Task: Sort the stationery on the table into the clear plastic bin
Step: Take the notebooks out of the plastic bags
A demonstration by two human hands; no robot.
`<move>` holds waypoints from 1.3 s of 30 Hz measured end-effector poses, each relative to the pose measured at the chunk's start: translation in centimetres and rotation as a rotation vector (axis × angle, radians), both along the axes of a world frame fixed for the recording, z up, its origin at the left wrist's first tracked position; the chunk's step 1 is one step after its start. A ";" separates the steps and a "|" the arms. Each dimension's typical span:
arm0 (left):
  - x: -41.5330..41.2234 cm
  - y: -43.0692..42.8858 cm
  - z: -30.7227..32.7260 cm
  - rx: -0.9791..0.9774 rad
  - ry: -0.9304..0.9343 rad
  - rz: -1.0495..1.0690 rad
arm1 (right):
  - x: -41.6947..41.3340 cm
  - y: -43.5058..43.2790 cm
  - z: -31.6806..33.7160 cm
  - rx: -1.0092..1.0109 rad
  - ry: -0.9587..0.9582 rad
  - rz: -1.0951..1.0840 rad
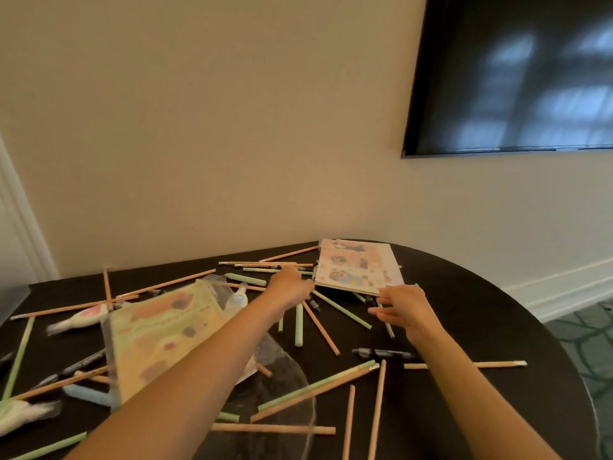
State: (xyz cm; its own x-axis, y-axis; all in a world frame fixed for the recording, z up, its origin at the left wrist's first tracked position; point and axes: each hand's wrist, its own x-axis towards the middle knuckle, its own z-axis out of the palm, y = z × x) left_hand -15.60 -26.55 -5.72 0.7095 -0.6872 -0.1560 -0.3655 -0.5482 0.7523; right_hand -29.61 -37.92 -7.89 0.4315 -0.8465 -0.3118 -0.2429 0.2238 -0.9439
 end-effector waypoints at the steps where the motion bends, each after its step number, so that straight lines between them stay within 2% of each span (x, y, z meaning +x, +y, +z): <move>1: 0.5 -0.8 -0.4 -0.021 0.051 0.035 | 0.4 -1.2 -0.4 -0.059 0.042 -0.035; 4: 1.9 -3.5 -1.2 -0.108 0.231 0.142 | 1.6 -4.5 -1.2 -0.200 0.191 -0.069; 6: 2.6 -5.1 -1.8 -0.142 0.286 0.187 | 2.5 -6.3 -1.8 -0.235 0.297 -0.056; 8: 3.1 -6.4 -2.3 -0.162 0.327 0.200 | 3.3 -7.3 -2.1 -0.237 0.366 -0.036; 10: 3.3 -7.4 -2.7 -0.189 0.399 0.190 | 3.9 -8.0 -2.4 -0.171 0.348 -0.032; 17: 3.8 -9.1 -3.9 -0.201 0.414 0.198 | 3.9 -8.8 -2.9 0.022 0.063 -0.075; 21: 3.1 -8.7 -3.1 -0.239 0.405 0.166 | 3.5 -8.0 -1.9 -0.007 -0.064 -0.110; 26: 2.0 -6.1 -1.7 -0.377 0.395 0.116 | 2.9 -5.4 -1.0 -0.153 -0.215 -0.078; 29: 1.2 -3.1 0.0 -0.455 0.371 0.066 | 1.9 -2.9 0.0 -0.165 -0.336 -0.068; 35: 1.0 4.6 2.8 -0.474 0.311 -0.037 | 0.3 1.7 2.8 0.083 -0.704 0.056; 39: 0.6 9.7 3.9 -0.501 0.281 -0.034 | 0.3 4.6 4.2 0.307 -0.853 -0.019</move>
